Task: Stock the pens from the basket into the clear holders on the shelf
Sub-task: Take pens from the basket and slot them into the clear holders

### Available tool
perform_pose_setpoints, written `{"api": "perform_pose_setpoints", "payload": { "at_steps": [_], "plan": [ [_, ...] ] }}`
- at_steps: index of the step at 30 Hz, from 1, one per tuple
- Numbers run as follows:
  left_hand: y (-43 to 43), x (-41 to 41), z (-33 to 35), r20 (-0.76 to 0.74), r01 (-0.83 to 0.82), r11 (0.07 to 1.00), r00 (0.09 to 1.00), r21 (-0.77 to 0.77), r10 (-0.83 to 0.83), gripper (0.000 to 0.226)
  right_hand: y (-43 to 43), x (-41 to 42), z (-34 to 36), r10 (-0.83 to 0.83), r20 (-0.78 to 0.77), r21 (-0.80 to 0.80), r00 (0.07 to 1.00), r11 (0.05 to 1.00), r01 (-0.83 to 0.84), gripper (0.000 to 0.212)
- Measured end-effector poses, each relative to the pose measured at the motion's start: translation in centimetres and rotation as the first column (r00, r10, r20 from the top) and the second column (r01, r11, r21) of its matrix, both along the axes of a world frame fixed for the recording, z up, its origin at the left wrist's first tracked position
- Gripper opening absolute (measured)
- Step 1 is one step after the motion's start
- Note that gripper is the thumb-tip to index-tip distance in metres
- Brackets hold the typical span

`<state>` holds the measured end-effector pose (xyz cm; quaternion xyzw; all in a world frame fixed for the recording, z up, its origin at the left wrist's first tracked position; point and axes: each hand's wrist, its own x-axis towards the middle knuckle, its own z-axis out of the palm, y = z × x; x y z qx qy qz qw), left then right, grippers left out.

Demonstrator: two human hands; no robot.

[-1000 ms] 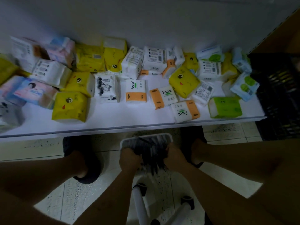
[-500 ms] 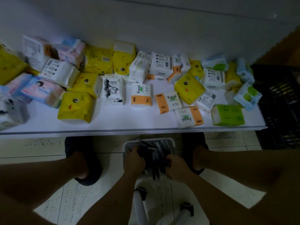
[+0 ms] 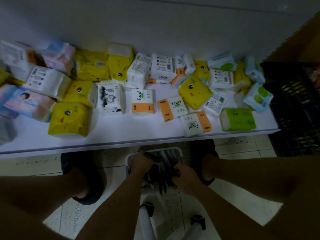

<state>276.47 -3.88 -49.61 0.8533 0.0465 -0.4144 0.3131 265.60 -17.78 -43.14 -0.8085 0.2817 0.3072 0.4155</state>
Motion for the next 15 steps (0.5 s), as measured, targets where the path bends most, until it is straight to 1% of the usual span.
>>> {"api": "perform_pose_setpoints", "payload": {
  "at_steps": [2, 3, 4, 6, 8, 10, 11, 13, 15],
  "plan": [
    [0.8, -0.9, 0.1, 0.021, -0.189, 0.981, 0.981, -0.043, 0.190, 0.017, -0.1, -0.2, -0.1, -0.044, -0.008, 0.026, 0.999, 0.999, 0.045, 0.004],
    [1.1, -1.4, 0.2, 0.042, -0.282, 0.957, 0.958, -0.070, 0.285, 0.013, -0.2, -0.2, -0.1, -0.058, -0.009, 0.035, 0.998, 0.998, 0.058, 0.008],
    [1.4, -1.9, 0.4, 0.065, -0.316, 0.945, 0.944, -0.086, 0.322, 0.011, -0.3, -0.1, -0.2, -0.062, -0.015, 0.034, 0.998, 0.997, 0.062, 0.013],
    [1.6, -2.6, 0.4, 0.100, -0.327, 0.935, 0.935, -0.135, 0.341, 0.017, -0.4, 0.0, -0.2, -0.052, -0.007, 0.012, 0.999, 0.999, 0.052, 0.021],
    [1.3, -2.9, 1.0, 0.111, -0.300, 0.932, 0.939, -0.203, 0.326, 0.025, -0.4, 0.2, -0.3, -0.068, 0.026, 0.007, 0.997, 0.998, 0.068, 0.028],
    [1.0, -2.9, 1.8, 0.093, -0.312, 0.917, 0.934, -0.249, 0.344, 0.025, -0.4, 0.3, -0.3, -0.090, 0.053, 0.005, 0.994, 0.996, 0.090, 0.035],
    [0.9, -2.9, 2.4, 0.090, -0.336, 0.907, 0.926, -0.256, 0.368, 0.021, -0.4, 0.3, -0.1, -0.104, 0.069, 0.006, 0.992, 0.995, 0.104, 0.036],
    [0.9, -2.8, 3.3, 0.102, -0.370, 0.892, 0.908, -0.260, 0.406, 0.009, -0.3, 0.5, 0.3, -0.132, 0.097, 0.008, 0.986, 0.991, 0.132, 0.031],
    [1.3, -2.9, 4.3, 0.121, -0.377, 0.891, 0.901, -0.254, 0.416, 0.026, 0.0, 0.7, 0.9, -0.159, 0.141, 0.051, 0.977, 0.987, 0.153, 0.015]
  ]
}}
